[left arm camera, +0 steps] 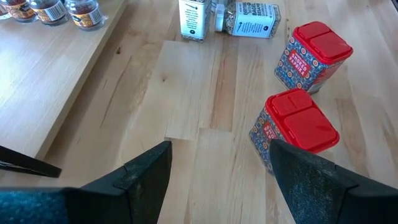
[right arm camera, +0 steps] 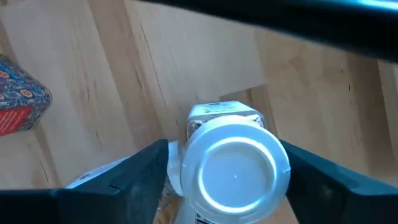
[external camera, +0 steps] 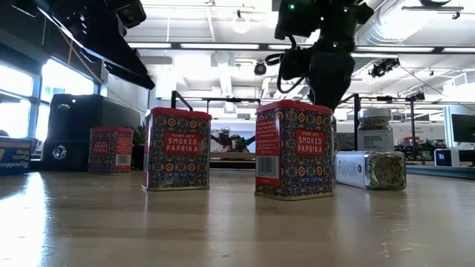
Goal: Shelf spices
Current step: Put the top white seasoning bottle on the shelf
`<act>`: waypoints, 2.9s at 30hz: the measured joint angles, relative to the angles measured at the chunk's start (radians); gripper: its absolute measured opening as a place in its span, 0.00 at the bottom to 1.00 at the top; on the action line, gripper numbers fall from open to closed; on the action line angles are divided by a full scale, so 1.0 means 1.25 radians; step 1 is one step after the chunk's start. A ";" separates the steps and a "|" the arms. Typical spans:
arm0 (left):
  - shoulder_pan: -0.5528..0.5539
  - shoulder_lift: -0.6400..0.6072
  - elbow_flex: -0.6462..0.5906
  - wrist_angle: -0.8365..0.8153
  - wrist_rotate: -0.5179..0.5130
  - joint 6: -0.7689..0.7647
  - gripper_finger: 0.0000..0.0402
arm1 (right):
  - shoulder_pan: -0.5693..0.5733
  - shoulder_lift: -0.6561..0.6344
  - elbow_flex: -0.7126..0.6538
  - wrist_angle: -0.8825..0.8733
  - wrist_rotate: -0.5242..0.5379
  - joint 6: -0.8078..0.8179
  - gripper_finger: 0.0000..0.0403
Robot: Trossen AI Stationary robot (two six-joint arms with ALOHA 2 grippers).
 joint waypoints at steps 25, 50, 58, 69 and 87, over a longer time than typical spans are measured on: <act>0.000 0.000 0.000 0.007 -0.002 0.002 0.66 | -0.081 0.071 0.497 -0.072 0.008 -0.068 0.47; 0.000 0.000 0.000 0.006 -0.001 0.015 0.66 | -0.421 0.472 0.849 -0.233 -0.127 -0.419 0.47; 0.000 0.000 0.000 0.007 0.001 0.015 0.66 | -0.424 0.474 0.849 -0.224 -0.075 -0.449 0.57; 0.000 0.000 0.000 0.006 0.001 0.015 0.66 | -0.426 0.477 0.849 -0.196 -0.069 -0.505 0.65; 0.000 0.000 0.000 0.006 0.001 0.015 0.66 | -0.405 0.474 0.910 -0.184 -0.069 -0.459 0.55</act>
